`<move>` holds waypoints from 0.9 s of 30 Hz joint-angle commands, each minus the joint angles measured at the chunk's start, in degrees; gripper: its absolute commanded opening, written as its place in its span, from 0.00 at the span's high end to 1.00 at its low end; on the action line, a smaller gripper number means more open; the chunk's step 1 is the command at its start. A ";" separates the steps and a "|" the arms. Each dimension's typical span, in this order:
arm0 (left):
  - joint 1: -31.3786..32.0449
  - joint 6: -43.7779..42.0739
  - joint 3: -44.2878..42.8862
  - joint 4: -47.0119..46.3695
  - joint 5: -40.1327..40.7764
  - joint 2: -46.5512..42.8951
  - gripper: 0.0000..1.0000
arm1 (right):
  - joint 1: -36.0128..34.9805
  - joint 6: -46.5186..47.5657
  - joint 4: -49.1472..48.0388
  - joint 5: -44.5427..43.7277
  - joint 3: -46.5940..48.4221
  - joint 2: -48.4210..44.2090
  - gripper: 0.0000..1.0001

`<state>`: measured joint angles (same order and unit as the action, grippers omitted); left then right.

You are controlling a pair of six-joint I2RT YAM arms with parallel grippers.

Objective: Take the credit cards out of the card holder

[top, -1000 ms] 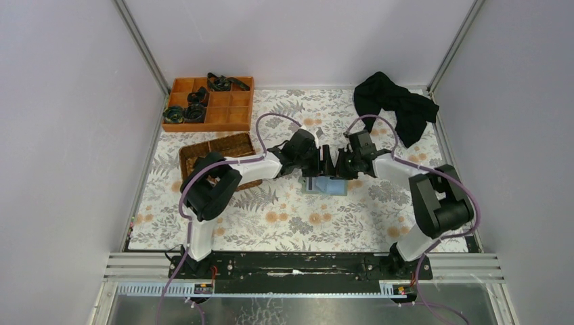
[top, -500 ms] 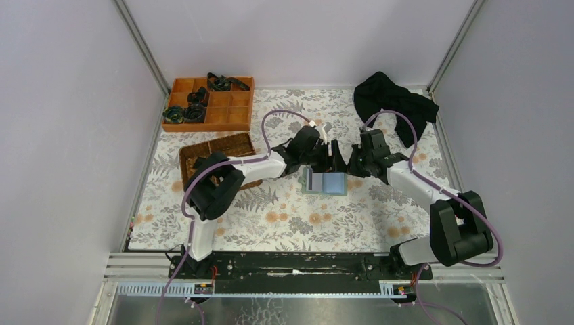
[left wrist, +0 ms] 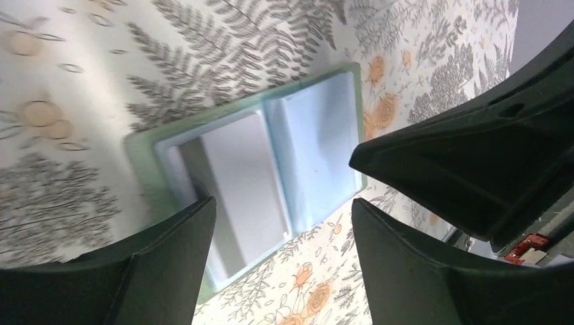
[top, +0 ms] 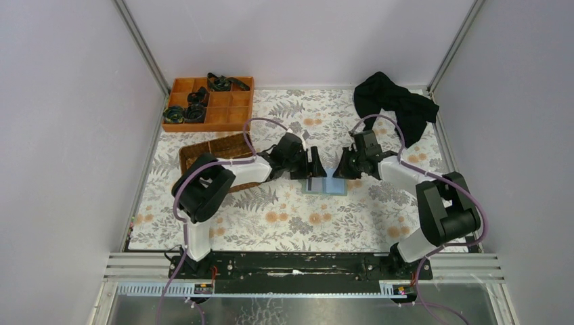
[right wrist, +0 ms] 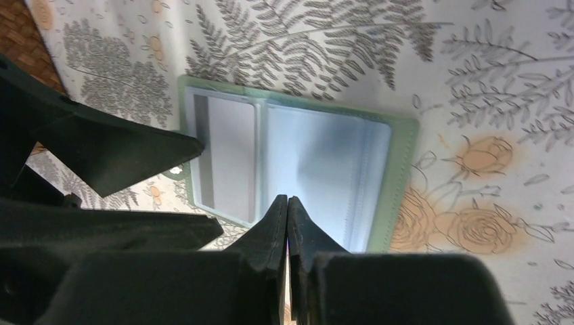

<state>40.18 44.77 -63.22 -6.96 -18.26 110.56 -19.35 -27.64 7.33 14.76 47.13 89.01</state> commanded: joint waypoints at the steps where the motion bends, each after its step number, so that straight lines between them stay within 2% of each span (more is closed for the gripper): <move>1: -1.75 -3.20 1.11 1.09 4.48 -4.06 0.20 | -1.21 -0.33 -3.31 3.60 3.96 1.50 0.94; 14: -2.04 -3.53 2.07 1.17 4.53 -3.63 0.20 | -4.92 -0.46 -3.77 4.03 6.38 8.60 0.92; 27: -2.07 -3.14 0.79 0.46 2.87 -1.58 0.21 | -4.92 1.26 -1.86 0.52 4.88 7.36 0.94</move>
<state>38.15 42.37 -61.58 -5.58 -14.55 107.83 -24.01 -27.29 4.86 16.71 51.66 98.19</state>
